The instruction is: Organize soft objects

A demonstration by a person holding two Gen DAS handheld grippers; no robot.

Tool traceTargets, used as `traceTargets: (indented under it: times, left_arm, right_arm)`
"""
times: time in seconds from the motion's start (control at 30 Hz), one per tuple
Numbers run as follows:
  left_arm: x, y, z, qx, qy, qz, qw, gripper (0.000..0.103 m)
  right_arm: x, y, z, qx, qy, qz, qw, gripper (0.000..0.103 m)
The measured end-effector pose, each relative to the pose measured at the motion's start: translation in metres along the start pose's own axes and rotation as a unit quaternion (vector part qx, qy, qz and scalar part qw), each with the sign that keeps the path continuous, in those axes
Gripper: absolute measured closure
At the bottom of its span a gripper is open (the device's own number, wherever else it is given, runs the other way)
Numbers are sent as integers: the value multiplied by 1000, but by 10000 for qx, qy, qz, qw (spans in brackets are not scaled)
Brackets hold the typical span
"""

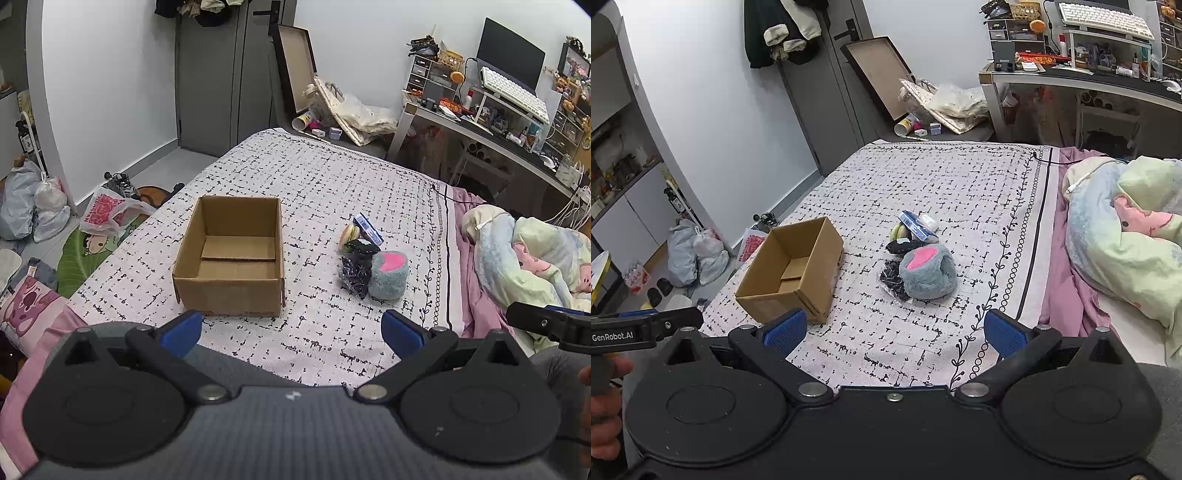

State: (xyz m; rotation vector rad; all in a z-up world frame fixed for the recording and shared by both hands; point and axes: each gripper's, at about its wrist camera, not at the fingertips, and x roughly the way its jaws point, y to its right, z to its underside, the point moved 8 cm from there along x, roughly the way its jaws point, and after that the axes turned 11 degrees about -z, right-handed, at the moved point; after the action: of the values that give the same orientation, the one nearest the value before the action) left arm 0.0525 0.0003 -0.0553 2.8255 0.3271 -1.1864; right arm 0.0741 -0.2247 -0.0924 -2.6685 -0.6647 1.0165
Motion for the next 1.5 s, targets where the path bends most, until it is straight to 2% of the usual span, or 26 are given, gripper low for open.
traceTargets:
  times: [1.07, 1.2, 1.5]
  left_arm:
    - [0, -1, 3, 28, -24, -10, 10000, 0]
    - [-3, 0, -3, -77, 90, 43, 9999, 0]
    - [8, 13, -13, 17, 82, 76, 9999, 0]
  right_arm:
    - [6, 0, 2, -73, -45, 7, 10000, 0]
    - [8, 2, 2, -69, -81, -12, 9999, 0]
    - [19, 14, 0, 61, -170, -40, 9998, 0]
